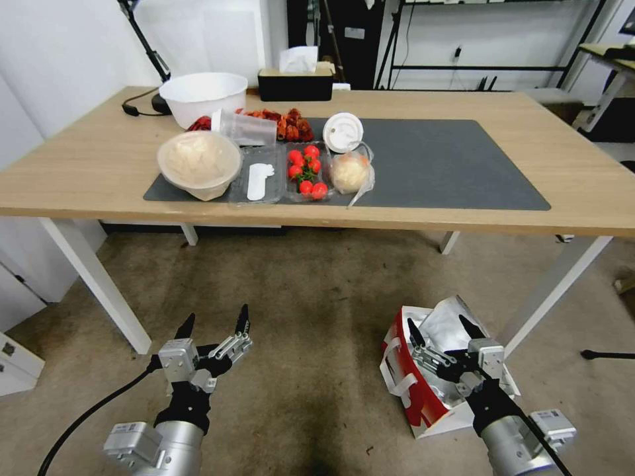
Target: Pick up the food delivery bag from the floor and place it on the table.
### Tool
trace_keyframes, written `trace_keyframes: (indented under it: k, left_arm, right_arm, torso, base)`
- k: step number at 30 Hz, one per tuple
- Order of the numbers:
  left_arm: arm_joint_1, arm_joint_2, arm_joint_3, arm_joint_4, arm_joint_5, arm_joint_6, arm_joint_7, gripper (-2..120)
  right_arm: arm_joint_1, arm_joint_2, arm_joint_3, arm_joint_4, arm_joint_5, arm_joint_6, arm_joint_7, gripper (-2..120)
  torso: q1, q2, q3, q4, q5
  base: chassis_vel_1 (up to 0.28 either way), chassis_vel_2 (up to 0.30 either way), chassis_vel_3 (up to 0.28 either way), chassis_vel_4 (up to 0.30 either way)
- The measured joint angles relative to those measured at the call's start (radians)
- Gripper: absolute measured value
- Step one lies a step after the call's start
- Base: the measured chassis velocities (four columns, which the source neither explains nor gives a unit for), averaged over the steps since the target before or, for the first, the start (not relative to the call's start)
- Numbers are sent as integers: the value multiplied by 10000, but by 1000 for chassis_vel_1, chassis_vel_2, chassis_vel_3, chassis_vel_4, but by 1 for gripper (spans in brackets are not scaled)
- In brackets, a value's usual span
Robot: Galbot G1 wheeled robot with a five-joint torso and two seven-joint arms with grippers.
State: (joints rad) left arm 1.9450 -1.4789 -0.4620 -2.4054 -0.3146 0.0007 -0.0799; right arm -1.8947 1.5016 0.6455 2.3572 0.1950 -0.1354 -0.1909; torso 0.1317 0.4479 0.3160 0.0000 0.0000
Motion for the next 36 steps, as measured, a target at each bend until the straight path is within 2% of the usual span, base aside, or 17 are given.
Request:
trace_keyframes:
  k: [36]
  left_arm:
    - [172, -21, -32, -62, 111, -156, 39, 100]
  right_arm:
    - [107, -13, -51, -218, -27, -17, -85, 100]
  torso:
    - [-473, -1451, -980, 0, 0]
  base:
    - [0, 0, 0, 0]
